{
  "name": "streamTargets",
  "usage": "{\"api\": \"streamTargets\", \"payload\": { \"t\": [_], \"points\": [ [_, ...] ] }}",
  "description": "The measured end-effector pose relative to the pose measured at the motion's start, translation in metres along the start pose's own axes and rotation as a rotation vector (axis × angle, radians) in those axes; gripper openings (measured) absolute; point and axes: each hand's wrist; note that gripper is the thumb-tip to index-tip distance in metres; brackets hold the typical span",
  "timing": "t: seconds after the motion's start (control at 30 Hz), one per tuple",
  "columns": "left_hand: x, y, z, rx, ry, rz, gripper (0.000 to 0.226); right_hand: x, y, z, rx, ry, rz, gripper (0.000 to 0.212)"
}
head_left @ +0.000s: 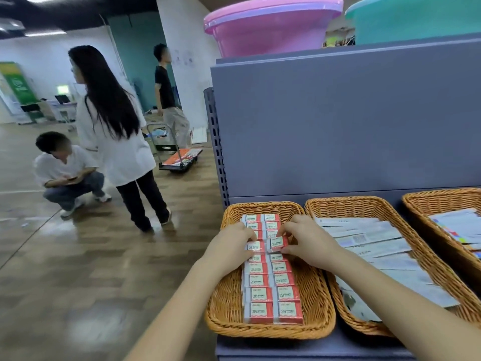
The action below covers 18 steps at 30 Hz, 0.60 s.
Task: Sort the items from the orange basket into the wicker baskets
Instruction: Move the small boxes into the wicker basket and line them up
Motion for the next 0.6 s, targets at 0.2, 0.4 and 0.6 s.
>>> {"api": "streamTargets", "payload": {
  "t": [0.2, 0.4, 0.6],
  "points": [
    [0.000, 0.000, 0.006, -0.051, 0.040, -0.030, 0.030, 0.005, -0.002, 0.010, -0.081, 0.040, -0.023, 0.035],
    [0.000, -0.001, 0.008, -0.028, 0.079, -0.059, 0.020, 0.007, -0.005, 0.014, -0.105, 0.037, -0.063, 0.028],
    [0.000, 0.000, 0.008, 0.042, 0.094, -0.024, 0.023, 0.008, -0.008, 0.014, -0.096, -0.007, -0.052, 0.031]
  ]
}}
Point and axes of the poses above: each hand's wrist, its own x-axis towards the middle knuckle, its own z-axis out of the palm, y = z × x, and after that the axes turned 7 degrees about x, right-handed
